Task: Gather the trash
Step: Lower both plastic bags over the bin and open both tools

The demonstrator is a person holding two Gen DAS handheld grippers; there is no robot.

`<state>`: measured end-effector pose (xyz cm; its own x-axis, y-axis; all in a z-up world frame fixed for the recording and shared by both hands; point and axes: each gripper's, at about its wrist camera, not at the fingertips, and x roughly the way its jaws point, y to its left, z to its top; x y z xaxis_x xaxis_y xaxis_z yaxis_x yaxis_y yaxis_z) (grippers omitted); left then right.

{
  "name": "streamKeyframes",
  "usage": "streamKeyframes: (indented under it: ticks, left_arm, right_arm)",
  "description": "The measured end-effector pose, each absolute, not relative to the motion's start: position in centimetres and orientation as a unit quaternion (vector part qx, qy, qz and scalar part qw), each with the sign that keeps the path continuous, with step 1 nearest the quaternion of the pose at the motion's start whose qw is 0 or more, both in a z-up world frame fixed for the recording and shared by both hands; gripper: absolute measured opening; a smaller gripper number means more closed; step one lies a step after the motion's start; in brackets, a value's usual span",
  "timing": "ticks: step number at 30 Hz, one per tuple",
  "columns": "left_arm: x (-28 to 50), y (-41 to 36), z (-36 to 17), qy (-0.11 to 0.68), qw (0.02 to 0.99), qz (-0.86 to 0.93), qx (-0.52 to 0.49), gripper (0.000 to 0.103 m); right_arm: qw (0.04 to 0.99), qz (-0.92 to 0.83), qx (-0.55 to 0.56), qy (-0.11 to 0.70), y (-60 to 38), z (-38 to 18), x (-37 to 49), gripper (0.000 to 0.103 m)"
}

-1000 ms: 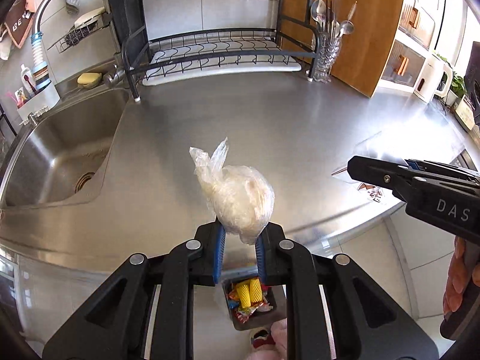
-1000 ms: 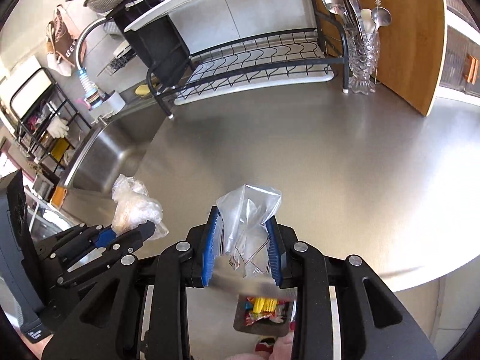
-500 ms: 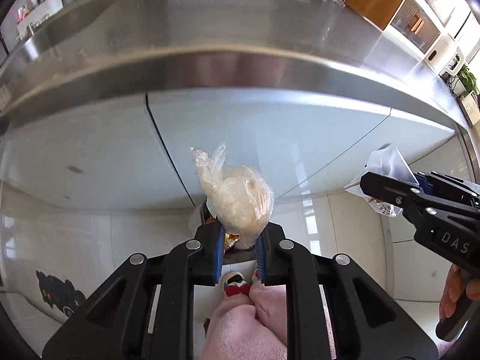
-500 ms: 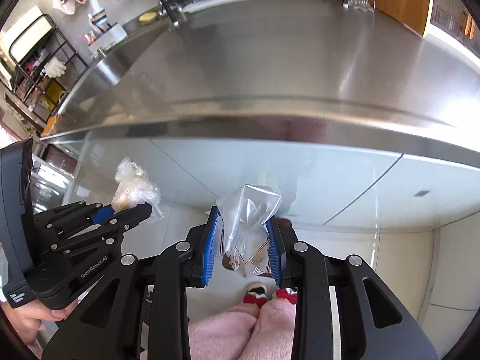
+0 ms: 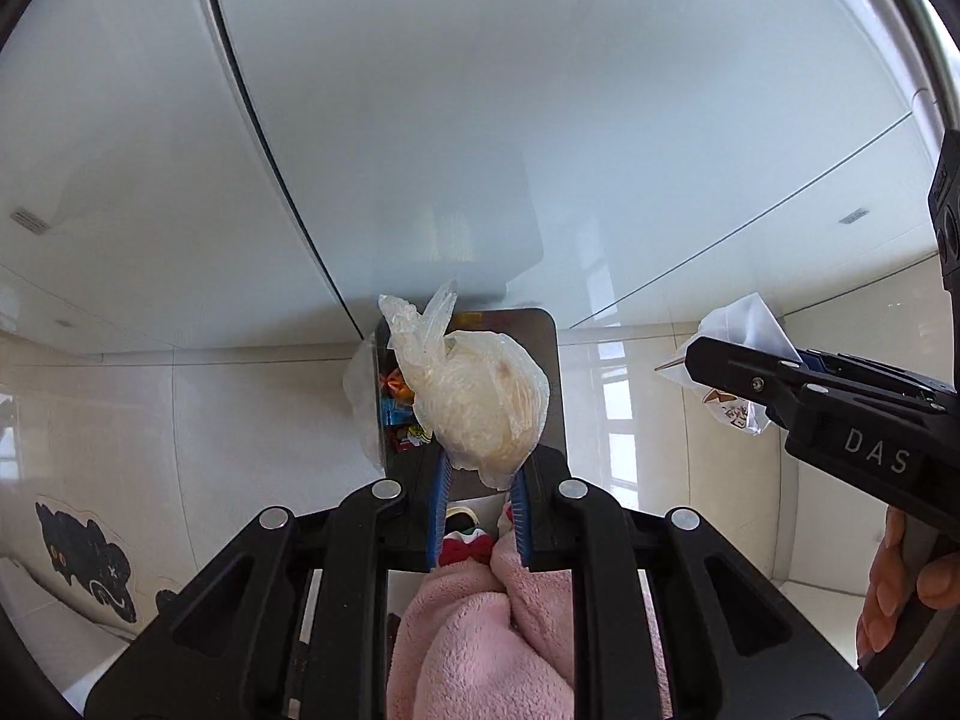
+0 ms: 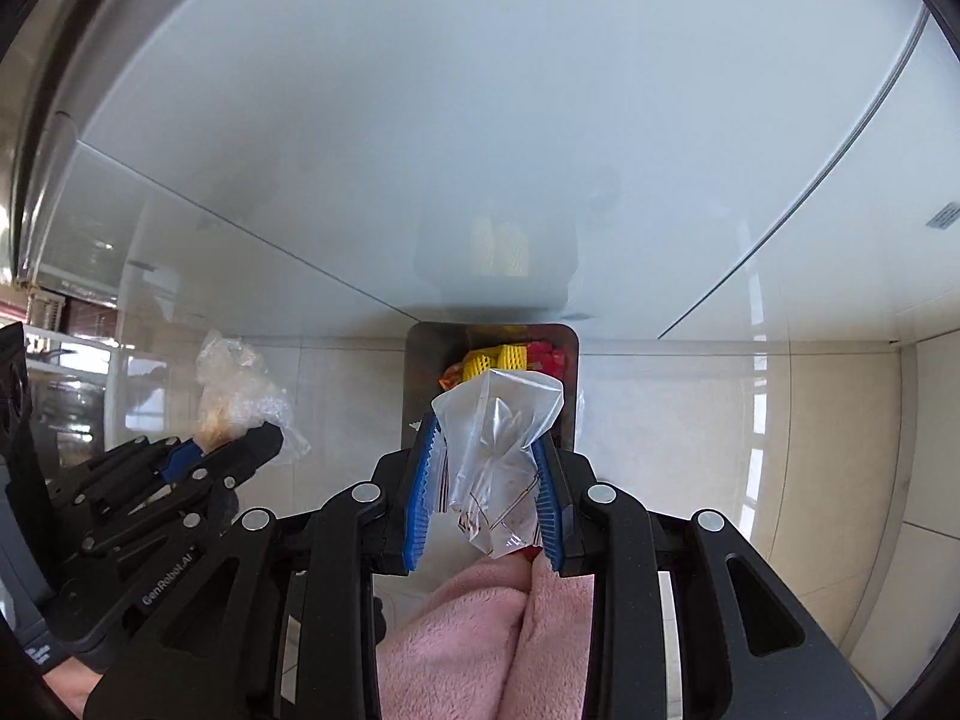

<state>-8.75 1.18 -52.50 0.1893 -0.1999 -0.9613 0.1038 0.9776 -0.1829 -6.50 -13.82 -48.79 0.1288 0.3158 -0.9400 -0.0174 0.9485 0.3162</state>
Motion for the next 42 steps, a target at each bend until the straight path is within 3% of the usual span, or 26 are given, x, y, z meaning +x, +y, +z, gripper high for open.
streamKeyframes:
  ticks: [13,16,20,24,29,38,42]
  left_arm:
    - [-7.2,0.9,-58.1,0.659,0.745,-0.101,-0.027,0.018]
    - [-7.0,1.3,-58.1,0.664,0.740,-0.099,-0.028,0.023]
    - [-7.0,1.1,-57.7,0.663,0.742,-0.098,-0.026,0.030]
    - [-7.2,1.0,-57.4,0.660,0.745,-0.095,-0.030,0.036]
    - [-7.7,1.0,-57.0,0.658,0.747,-0.093,-0.029,0.052]
    - [-8.1,1.3,-56.1,0.656,0.750,-0.086,-0.032,0.063]
    - [-8.1,1.7,-55.4,0.655,0.751,-0.081,-0.036,0.069]
  right_arm:
    - [0.695,0.092,0.166,0.694,-12.6,-57.0,-3.9,0.034]
    - [0.691,0.090,0.170,0.697,-12.4,-57.4,-3.9,0.037]
    - [0.686,0.088,0.172,0.702,-12.4,-57.2,-3.8,0.050]
    - [0.687,0.086,0.170,0.701,-12.3,-56.8,-3.7,0.052]
    - [0.689,0.086,0.176,0.698,-12.3,-56.5,-3.5,0.061]
    - [0.691,0.083,0.184,0.694,-12.6,-55.7,-3.2,0.074]
    - [0.690,0.084,0.185,0.695,-12.8,-54.9,-3.2,0.075]
